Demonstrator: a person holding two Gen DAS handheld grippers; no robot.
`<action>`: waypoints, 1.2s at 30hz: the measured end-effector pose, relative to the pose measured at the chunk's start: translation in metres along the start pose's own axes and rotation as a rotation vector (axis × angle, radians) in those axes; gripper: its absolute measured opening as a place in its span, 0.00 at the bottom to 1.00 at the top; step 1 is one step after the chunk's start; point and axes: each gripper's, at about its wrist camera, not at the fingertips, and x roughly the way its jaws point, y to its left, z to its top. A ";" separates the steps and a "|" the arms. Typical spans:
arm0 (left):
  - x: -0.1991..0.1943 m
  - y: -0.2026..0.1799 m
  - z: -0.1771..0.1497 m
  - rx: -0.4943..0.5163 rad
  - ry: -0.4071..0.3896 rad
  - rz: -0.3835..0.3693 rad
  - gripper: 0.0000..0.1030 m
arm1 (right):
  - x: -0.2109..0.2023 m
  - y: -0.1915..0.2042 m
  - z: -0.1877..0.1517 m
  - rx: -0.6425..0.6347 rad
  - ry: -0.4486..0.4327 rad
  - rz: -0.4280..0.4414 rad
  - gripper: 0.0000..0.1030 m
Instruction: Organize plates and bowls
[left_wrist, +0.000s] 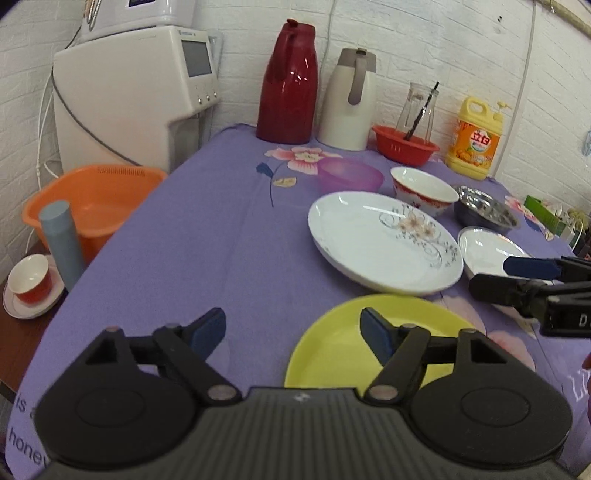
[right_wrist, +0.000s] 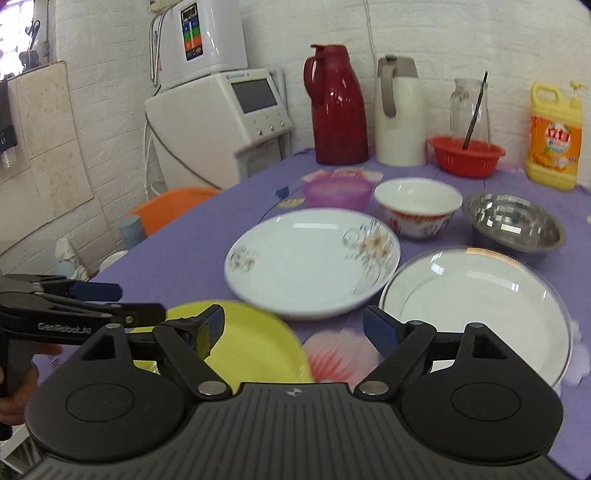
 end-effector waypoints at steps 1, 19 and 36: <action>0.006 0.002 0.007 -0.009 -0.004 -0.004 0.71 | 0.007 -0.004 0.009 -0.018 -0.015 -0.018 1.00; 0.082 0.015 0.048 -0.047 0.064 -0.016 0.71 | 0.143 -0.036 0.047 -0.058 0.242 -0.091 1.00; 0.108 0.017 0.052 -0.102 0.104 -0.047 0.70 | 0.133 -0.022 0.042 -0.017 0.211 -0.041 1.00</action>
